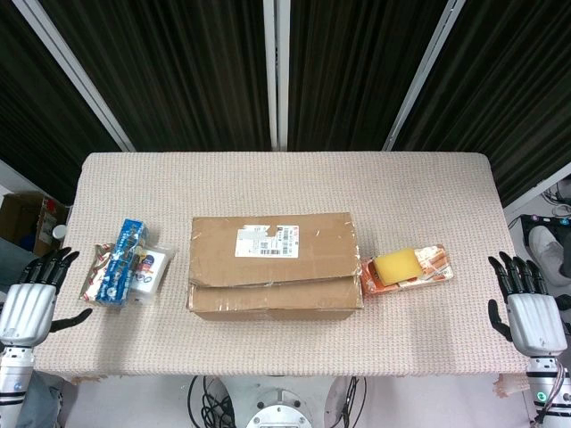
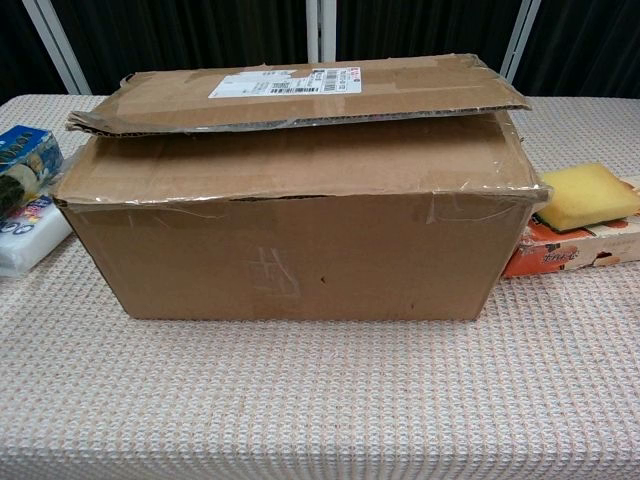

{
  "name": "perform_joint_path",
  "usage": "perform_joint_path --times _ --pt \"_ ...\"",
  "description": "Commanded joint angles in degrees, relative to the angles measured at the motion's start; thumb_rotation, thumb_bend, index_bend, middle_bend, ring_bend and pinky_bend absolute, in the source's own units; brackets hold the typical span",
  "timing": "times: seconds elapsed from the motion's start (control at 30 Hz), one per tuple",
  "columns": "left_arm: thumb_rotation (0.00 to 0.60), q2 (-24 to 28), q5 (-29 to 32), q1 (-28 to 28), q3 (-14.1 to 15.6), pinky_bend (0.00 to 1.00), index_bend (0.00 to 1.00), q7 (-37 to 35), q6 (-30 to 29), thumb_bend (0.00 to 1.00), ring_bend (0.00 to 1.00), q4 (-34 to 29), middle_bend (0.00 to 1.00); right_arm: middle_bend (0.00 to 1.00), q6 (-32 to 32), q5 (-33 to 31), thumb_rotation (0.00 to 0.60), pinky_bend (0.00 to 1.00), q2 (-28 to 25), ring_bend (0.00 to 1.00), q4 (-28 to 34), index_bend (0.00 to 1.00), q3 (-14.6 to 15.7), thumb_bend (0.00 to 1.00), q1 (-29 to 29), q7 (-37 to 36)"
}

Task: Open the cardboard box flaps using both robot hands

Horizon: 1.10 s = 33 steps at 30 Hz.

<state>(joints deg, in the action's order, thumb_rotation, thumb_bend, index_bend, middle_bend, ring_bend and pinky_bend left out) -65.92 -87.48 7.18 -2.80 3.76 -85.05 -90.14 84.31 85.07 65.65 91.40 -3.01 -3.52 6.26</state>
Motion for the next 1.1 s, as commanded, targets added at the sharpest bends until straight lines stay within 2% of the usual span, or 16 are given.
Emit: perform_joint_path --times 0.03,0.4,0.7,0.9,1.1 --pt "0.537 0.0 0.0 0.1 0.0 0.17 0.11 0.0 0.1 0.00 0.09 0.1 0.11 0.00 0.0 -0.1 0.600 0.00 0.1 0.00 -0.2 0.00 -0.1 0.48 0.0 -0.2" --pt "0.535 0.2 -0.6 0.5 -0.4 0.17 0.11 0.5 -0.4 0.00 0.09 -1.1 0.11 0.00 0.1 -0.6 0.600 0.00 -0.1 0.00 -1.1 0.00 -0.2 0.48 0.2 -1.3" --pt "0.535 2.6 -2.8 2.7 -1.2 0.17 0.11 -2.2 0.6 0.00 0.09 -5.6 0.11 0.00 -0.7 -1.2 0.600 0.00 0.0 0.00 -1.4 0.00 -0.5 0.48 -0.1 -1.1" --pt "0.537 4.8 -4.7 7.5 -3.4 0.17 0.11 -3.5 4.5 0.00 0.09 -10.8 0.11 0.00 -0.7 -1.9 0.600 0.00 -0.9 0.00 -1.1 0.00 -1.0 0.48 -0.2 -0.7" --pt "0.529 4.2 -6.7 14.2 -6.3 0.17 0.11 -3.5 9.9 0.00 0.09 -16.8 0.11 0.00 -0.9 -2.6 0.600 0.00 -0.7 0.00 -1.0 0.00 -1.2 0.48 -0.2 -0.8"
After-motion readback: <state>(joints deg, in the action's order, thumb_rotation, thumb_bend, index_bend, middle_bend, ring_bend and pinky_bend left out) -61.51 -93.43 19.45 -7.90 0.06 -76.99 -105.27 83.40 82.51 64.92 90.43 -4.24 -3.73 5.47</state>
